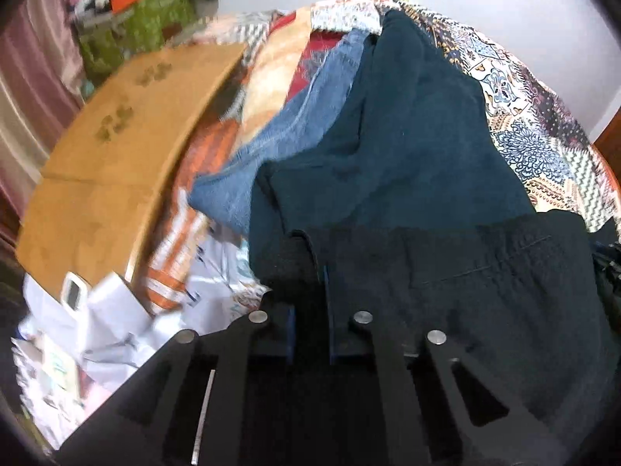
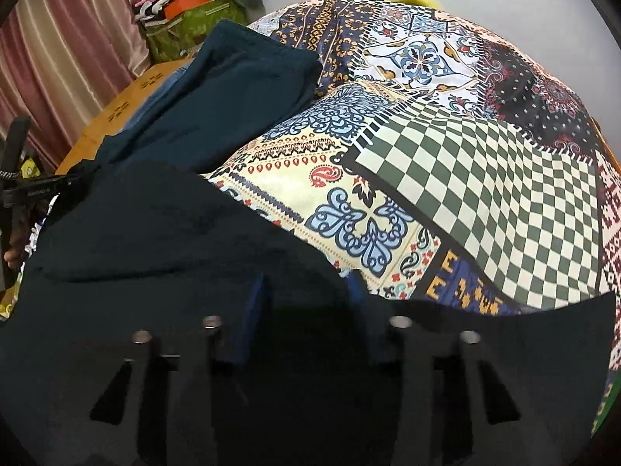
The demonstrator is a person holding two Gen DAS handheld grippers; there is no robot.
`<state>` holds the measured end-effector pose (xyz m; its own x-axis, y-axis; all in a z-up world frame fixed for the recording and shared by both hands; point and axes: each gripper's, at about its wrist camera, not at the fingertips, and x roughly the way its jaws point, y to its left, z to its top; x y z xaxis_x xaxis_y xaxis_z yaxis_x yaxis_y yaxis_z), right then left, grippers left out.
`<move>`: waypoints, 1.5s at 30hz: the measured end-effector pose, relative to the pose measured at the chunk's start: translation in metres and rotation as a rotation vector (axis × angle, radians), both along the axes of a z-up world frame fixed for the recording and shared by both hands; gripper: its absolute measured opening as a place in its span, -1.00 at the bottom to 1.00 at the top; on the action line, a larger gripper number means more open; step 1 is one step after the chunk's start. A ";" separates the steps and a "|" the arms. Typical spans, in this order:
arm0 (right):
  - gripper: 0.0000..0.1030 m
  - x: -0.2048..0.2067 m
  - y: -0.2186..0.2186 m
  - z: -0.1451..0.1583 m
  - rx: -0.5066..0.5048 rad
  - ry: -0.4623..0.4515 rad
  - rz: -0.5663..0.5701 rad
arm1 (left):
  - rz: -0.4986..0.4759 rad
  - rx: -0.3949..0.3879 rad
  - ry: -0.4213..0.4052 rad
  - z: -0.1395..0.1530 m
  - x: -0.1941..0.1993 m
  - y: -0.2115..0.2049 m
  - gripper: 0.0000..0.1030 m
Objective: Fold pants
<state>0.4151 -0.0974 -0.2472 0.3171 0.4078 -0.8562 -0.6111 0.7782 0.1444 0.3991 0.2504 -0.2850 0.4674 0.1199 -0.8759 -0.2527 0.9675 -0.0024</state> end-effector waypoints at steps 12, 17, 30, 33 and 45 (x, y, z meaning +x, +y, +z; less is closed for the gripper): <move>-0.90 -0.018 -0.014 0.064 0.041 -0.145 -0.100 | -0.007 0.070 -0.184 0.093 -0.030 -0.007 -0.84; -0.90 -0.043 -0.022 0.106 0.083 -0.212 -0.088 | -0.022 0.064 -0.241 0.127 -0.062 -0.010 -0.84; -0.90 -0.156 -0.039 0.139 0.079 -0.290 -0.012 | -0.050 0.039 -0.305 0.156 -0.178 -0.026 -0.85; -0.90 -0.180 -0.042 0.141 0.076 -0.293 0.006 | -0.046 0.075 -0.295 0.150 -0.201 -0.030 -0.85; -0.90 -0.266 -0.043 0.105 0.046 -0.251 0.039 | -0.008 0.031 -0.223 0.102 -0.276 -0.024 -0.84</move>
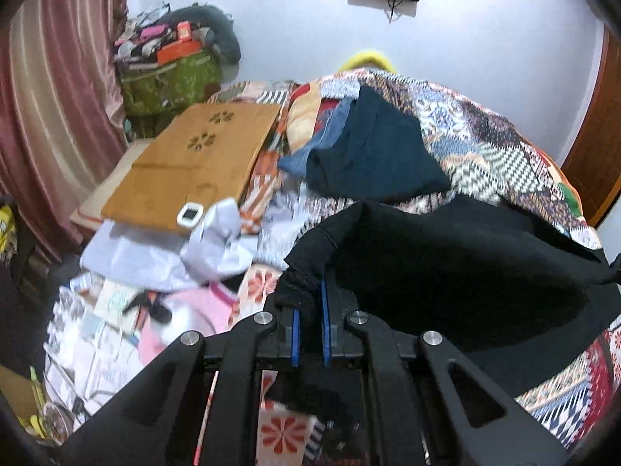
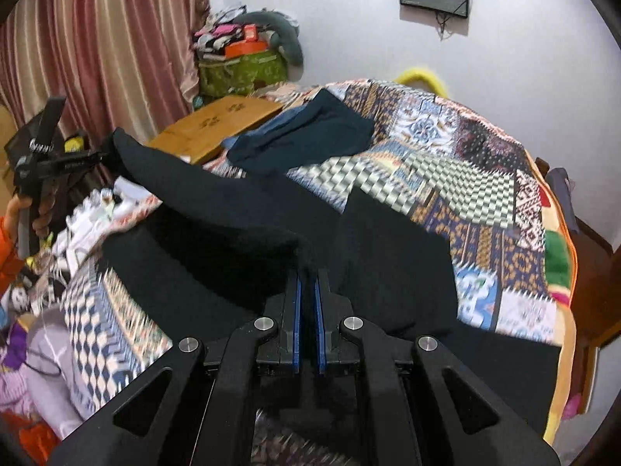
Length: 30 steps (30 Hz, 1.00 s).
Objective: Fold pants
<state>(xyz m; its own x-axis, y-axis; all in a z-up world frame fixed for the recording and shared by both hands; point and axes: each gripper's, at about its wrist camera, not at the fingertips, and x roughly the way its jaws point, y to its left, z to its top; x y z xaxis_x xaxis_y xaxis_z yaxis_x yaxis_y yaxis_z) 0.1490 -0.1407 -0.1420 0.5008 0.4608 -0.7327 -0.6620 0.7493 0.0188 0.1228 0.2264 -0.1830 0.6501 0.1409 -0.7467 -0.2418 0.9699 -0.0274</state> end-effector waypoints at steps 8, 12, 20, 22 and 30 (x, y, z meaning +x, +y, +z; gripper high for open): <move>-0.89 -0.026 0.001 -0.031 -0.031 0.044 -0.001 | 0.084 -0.098 0.129 -0.056 -0.025 0.011 -0.96; -0.86 -0.030 -0.003 -0.031 -0.020 0.039 0.000 | 0.107 -0.112 0.174 -0.073 -0.035 0.015 -0.96; -0.80 -0.035 -0.011 -0.011 0.005 0.029 0.004 | 0.129 -0.040 0.120 -0.041 -0.045 0.018 -0.96; -0.80 -0.036 -0.014 -0.002 0.021 0.016 -0.002 | 0.120 -0.017 0.102 -0.030 -0.042 0.015 -0.95; -0.44 -0.020 -0.022 0.029 0.088 -0.043 -0.049 | 0.027 -0.034 0.038 0.005 -0.011 -0.013 -0.60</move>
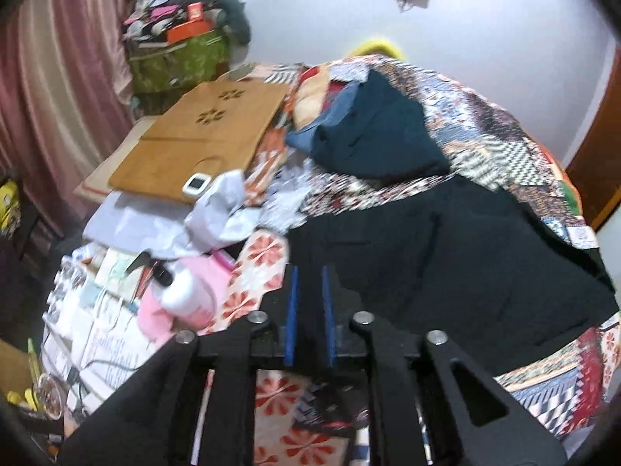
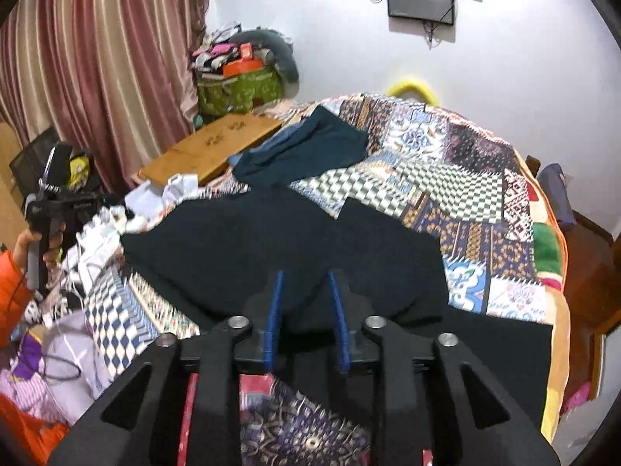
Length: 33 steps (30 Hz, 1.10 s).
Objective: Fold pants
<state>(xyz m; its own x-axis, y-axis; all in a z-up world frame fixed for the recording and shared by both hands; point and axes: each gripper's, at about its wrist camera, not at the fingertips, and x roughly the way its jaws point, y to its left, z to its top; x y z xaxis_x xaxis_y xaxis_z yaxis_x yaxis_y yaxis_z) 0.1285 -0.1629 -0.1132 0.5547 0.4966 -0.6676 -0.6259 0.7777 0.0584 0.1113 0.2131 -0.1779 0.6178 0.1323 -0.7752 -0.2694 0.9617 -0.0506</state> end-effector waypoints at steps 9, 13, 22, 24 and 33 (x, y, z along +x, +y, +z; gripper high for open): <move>0.01 0.061 0.003 -0.003 0.016 0.062 -0.040 | -0.062 0.015 -0.025 0.014 0.049 -0.034 0.57; 0.07 0.098 0.008 -0.019 0.019 0.144 -0.051 | -0.058 0.003 -0.013 0.006 0.073 -0.040 0.72; 0.07 0.177 0.043 -0.063 -0.005 0.313 -0.030 | -0.104 -0.012 0.124 -0.037 0.130 -0.054 0.73; 0.07 0.189 0.055 -0.073 -0.030 0.333 -0.013 | -0.111 -0.023 0.143 -0.044 0.139 -0.058 0.73; 0.07 0.233 0.092 -0.121 -0.116 0.414 -0.037 | -0.136 -0.022 0.199 -0.064 0.159 -0.072 0.73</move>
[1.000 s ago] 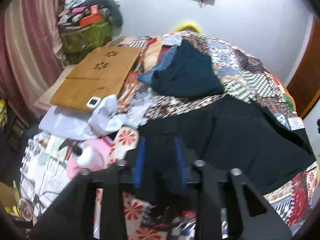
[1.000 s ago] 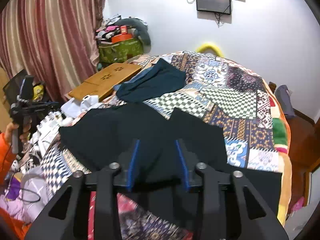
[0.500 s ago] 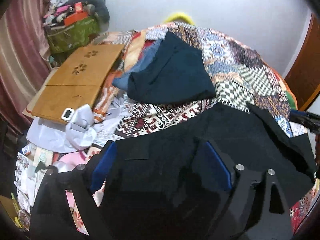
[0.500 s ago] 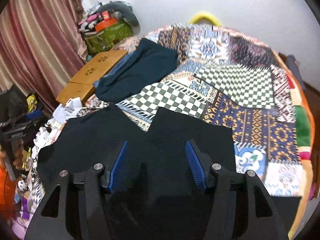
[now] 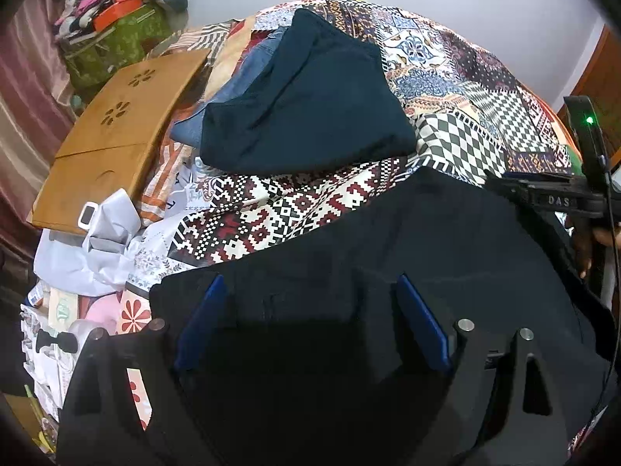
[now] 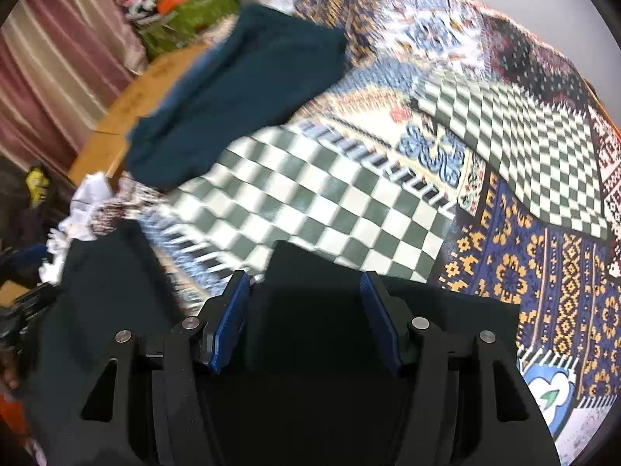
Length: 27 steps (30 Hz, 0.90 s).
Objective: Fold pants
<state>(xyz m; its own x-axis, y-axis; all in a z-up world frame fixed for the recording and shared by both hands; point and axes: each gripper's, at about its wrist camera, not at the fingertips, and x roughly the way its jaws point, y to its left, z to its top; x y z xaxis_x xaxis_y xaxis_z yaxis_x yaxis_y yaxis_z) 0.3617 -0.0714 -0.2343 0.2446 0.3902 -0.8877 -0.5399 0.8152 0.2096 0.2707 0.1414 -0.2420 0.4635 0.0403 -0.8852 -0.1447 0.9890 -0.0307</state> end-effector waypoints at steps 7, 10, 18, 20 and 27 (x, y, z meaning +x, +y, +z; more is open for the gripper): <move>-0.71 -0.009 -0.014 0.007 0.043 -0.008 -0.019 | -0.065 0.045 -0.009 0.009 -0.002 -0.026 0.74; -0.72 -0.019 -0.026 0.030 0.085 -0.062 -0.044 | -0.090 0.003 -0.015 0.015 -0.005 -0.038 0.74; -0.72 -0.064 -0.123 0.120 0.207 -0.261 -0.181 | -0.185 -0.075 -0.014 0.026 -0.017 -0.095 0.80; -0.72 -0.080 -0.156 0.146 0.258 -0.306 -0.231 | -0.204 -0.079 -0.007 0.027 -0.019 -0.111 0.80; -0.72 -0.117 -0.225 0.202 0.280 -0.450 -0.315 | -0.312 -0.050 0.017 0.032 -0.030 -0.178 0.81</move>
